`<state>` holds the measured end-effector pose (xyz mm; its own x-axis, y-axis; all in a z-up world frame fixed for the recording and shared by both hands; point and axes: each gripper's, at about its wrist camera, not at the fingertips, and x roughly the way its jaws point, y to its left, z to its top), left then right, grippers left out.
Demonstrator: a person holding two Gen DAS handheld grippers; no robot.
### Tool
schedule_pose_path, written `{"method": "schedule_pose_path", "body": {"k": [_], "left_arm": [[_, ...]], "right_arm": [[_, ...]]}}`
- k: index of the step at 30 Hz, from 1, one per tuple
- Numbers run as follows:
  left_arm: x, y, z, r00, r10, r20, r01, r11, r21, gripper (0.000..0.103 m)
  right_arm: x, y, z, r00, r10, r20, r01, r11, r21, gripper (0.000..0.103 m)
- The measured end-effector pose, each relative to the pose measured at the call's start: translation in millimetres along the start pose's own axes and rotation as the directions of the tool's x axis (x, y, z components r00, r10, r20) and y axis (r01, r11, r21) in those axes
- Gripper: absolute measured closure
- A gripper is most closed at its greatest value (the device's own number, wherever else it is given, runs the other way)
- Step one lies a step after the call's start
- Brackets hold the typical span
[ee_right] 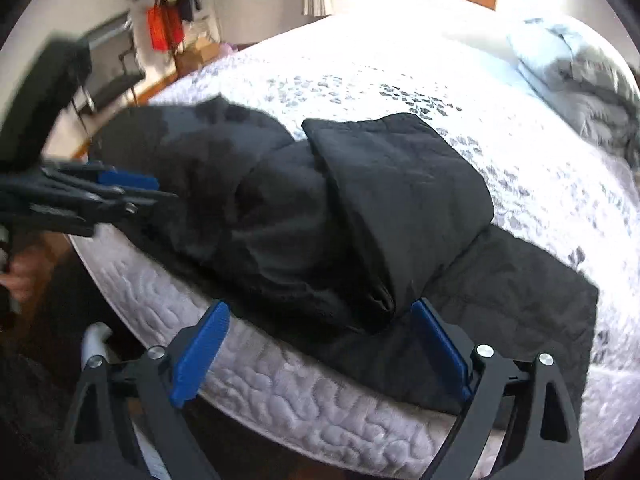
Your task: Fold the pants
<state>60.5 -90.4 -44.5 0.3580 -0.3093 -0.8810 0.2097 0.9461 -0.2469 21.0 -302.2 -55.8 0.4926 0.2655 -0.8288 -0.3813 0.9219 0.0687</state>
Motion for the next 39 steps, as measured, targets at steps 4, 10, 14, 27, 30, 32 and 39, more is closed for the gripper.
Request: {"method": "schedule_pose_path", "body": {"k": [4, 10, 14, 27, 30, 32, 39], "left_arm": [[-6.5, 13.8, 4.1, 0.998, 0.042, 0.042, -0.039, 0.997, -0.068, 0.032], [-18.1, 23.2, 2.2, 0.991, 0.106, 0.082, -0.099, 0.991, -0.084, 0.026], [-22.0, 36.5, -1.1, 0.990, 0.120, 0.079, -0.111, 0.987, -0.113, 0.024], [-11.6, 49.0, -7.6, 0.984, 0.170, 0.057, -0.160, 0.976, -0.147, 0.010], [-8.1, 50.3, -9.6, 0.982, 0.186, 0.036, -0.179, 0.973, -0.146, 0.008], [-6.8, 50.9, -11.6, 0.982, 0.185, 0.027, -0.179, 0.972, -0.150, 0.008], [-9.0, 56.6, -17.7, 0.986, 0.161, 0.030, -0.152, 0.966, -0.209, 0.008]], "right_arm": [[-7.3, -6.9, 31.2, 0.997, 0.022, 0.078, -0.029, 0.995, 0.095, 0.013], [47.3, 14.2, 99.5, 0.992, -0.124, 0.022, 0.124, 0.992, 0.031, 0.021], [94.9, 19.7, 128.7, 0.977, -0.199, -0.073, 0.199, 0.980, -0.003, 0.023], [147.1, 1.4, 139.1, 0.938, -0.289, -0.193, 0.311, 0.946, 0.093, 0.024], [151.0, -6.2, 139.3, 0.942, -0.274, -0.193, 0.303, 0.942, 0.141, 0.029], [151.2, -14.1, 137.6, 0.946, -0.264, -0.187, 0.300, 0.933, 0.200, 0.044], [132.2, -34.1, 133.3, 0.976, -0.169, -0.141, 0.209, 0.909, 0.361, 0.096]]}}
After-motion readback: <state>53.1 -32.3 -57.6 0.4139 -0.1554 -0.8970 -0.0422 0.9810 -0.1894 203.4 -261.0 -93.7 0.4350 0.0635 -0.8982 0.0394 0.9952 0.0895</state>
